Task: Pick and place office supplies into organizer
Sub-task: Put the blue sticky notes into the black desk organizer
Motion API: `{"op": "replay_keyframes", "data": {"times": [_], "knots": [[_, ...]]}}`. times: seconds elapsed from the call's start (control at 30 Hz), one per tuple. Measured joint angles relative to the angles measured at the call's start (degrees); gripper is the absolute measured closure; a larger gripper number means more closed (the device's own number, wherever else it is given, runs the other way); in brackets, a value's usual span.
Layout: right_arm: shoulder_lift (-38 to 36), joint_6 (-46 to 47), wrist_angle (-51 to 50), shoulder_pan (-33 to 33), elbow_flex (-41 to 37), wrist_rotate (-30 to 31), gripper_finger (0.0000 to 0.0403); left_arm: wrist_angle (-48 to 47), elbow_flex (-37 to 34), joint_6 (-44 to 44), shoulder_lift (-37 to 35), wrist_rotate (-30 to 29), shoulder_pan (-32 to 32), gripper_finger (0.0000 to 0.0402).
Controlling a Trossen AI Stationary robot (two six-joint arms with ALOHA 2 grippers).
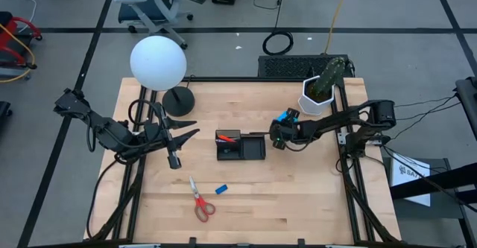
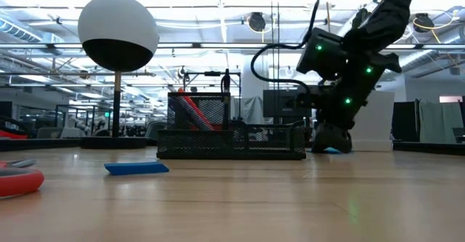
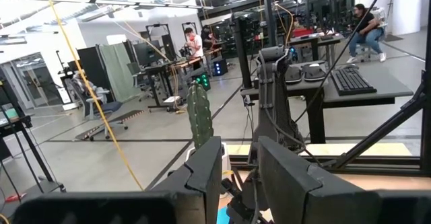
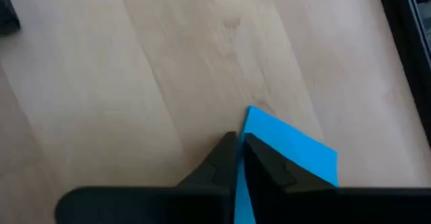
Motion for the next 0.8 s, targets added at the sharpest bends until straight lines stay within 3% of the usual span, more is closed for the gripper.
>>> {"op": "replay_keyframes", "data": {"times": [0.43, 0.8], "knots": [[-10.1, -1.3, -1.2, 2.7, -0.3, -2.8, 0.0403, 0.0, 0.0, 0.0, 0.0, 0.0, 0.0, 0.0298], [-18.2, -2.1, -0.6, 6.2, -0.2, 0.9, 0.0403, 0.0, 0.0, 0.0, 0.0, 0.0, 0.0, 0.0298]]}}
